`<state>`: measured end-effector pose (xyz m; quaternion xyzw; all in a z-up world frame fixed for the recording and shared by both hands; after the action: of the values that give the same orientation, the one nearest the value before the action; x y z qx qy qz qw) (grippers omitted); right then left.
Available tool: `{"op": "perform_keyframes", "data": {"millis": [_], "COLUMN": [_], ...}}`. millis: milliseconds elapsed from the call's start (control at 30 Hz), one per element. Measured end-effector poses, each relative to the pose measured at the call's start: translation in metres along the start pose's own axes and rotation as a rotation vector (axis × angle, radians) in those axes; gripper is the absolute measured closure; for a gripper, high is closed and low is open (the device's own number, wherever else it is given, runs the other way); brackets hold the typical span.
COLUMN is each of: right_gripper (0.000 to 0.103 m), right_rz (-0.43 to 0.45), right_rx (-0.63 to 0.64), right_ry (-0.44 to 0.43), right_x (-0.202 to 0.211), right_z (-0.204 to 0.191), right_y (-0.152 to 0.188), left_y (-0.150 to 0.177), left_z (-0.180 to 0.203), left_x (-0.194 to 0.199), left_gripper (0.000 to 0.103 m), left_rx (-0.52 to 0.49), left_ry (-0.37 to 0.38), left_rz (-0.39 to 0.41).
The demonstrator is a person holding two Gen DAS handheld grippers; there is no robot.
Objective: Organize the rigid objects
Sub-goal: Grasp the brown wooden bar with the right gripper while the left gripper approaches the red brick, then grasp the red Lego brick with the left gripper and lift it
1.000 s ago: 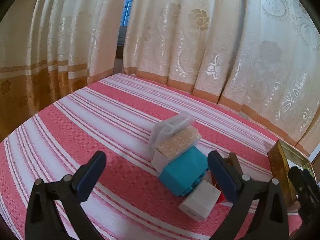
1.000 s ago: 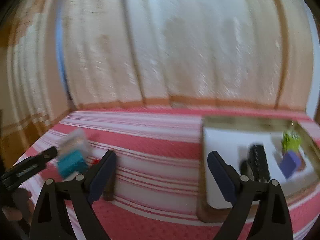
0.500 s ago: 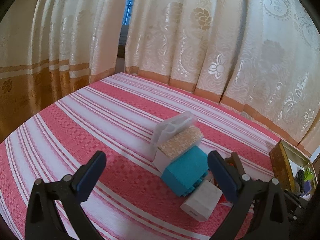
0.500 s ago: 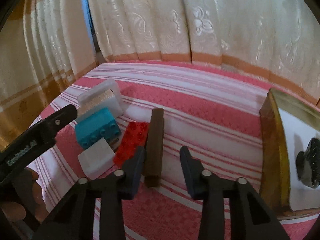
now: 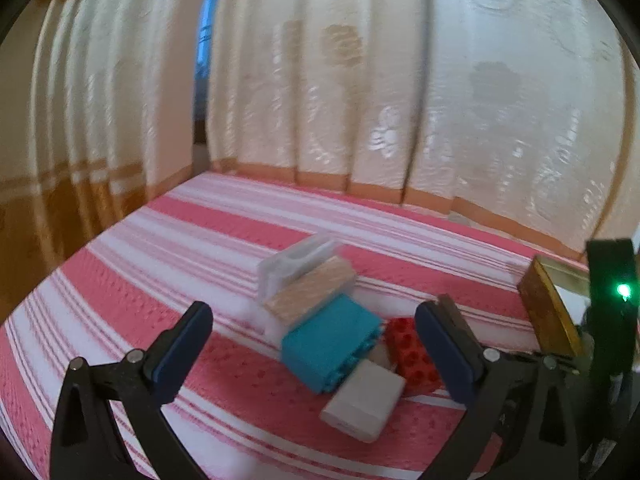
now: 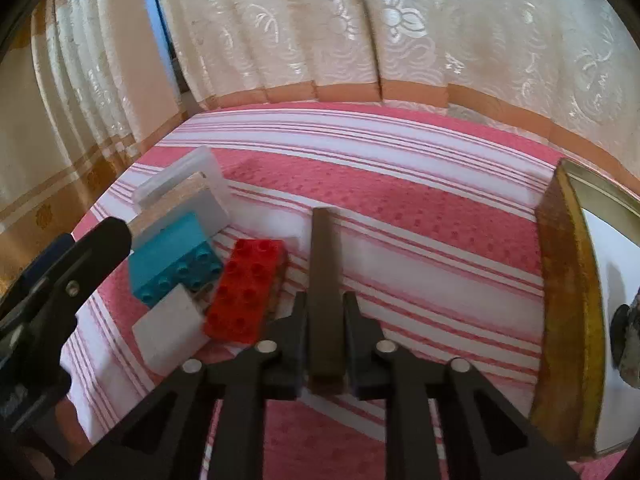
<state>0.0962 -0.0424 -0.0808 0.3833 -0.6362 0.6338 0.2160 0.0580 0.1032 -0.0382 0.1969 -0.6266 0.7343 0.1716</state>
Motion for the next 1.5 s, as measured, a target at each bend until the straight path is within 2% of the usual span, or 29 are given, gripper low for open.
{"op": "perform_keyframes", "data": {"millis": [133, 267, 400, 533, 567, 633, 700, 800, 967, 1100, 1167, 1200, 1300, 1500], "right_gripper": [0.086, 0.086, 0.086, 0.086, 0.086, 0.086, 0.086, 0.086, 0.086, 0.086, 0.086, 0.086, 0.086, 0.086], "right_rz": [0.025, 0.106, 0.217, 0.277, 0.281, 0.279, 0.269, 0.266, 0.271, 0.272, 0.275, 0.277, 0.288, 0.292], "right_rx": [-0.039, -0.039, -0.019, 0.008, 0.009, 0.005, -0.007, -0.018, -0.019, -0.031, -0.032, -0.033, -0.041, -0.082], "right_ry": [-0.014, 0.02, 0.072, 0.097, 0.096, 0.094, 0.09, 0.088, 0.086, 0.081, 0.083, 0.084, 0.086, 0.053], "right_x": [0.008, 0.027, 0.058, 0.075, 0.077, 0.077, 0.075, 0.075, 0.077, 0.079, 0.08, 0.081, 0.086, 0.093], "right_z": [0.014, 0.026, 0.038, 0.044, 0.045, 0.048, 0.052, 0.055, 0.055, 0.059, 0.061, 0.062, 0.068, 0.087], "right_y": [0.002, 0.001, 0.002, 0.003, 0.003, 0.003, 0.003, 0.004, 0.003, 0.004, 0.003, 0.003, 0.002, 0.003], "left_y": [-0.002, 0.0, 0.005, 0.009, 0.01, 0.013, 0.016, 0.019, 0.022, 0.027, 0.028, 0.029, 0.03, 0.033], "left_z": [0.013, 0.037, 0.056, 0.074, 0.079, 0.09, 0.096, 0.094, 0.088, 0.085, 0.093, 0.097, 0.103, 0.107], "left_x": [0.006, 0.009, 0.001, -0.012, -0.015, -0.019, -0.026, -0.038, -0.041, -0.053, -0.054, -0.056, -0.057, -0.058], "left_gripper": [0.001, 0.003, 0.015, 0.025, 0.028, 0.04, 0.041, 0.041, 0.041, 0.041, 0.045, 0.057, 0.068, 0.068], "left_rx": [-0.053, -0.153, -0.169, -0.192, -0.195, -0.211, -0.213, -0.158, -0.116, -0.041, -0.066, -0.072, -0.072, -0.099], "left_ry": [0.043, 0.11, 0.194, 0.181, 0.193, 0.213, 0.206, 0.203, 0.133, 0.198, 0.194, 0.203, 0.211, 0.186], "left_rz": [0.034, 0.042, -0.027, -0.093, -0.11, -0.142, -0.179, -0.243, -0.265, -0.34, -0.344, -0.351, -0.361, -0.361]}}
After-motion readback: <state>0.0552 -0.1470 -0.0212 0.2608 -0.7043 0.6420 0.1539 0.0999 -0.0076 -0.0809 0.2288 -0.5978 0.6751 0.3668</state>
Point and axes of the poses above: each gripper's, at about its wrist camera, not at the fingertips, and x roughly against the way its jaws point, z to its right, y to its underside, the point moved 4 cm from there along -x, roughly the way its jaws point, and after that the axes turned 1 degree about x, right-handed, at the moved point
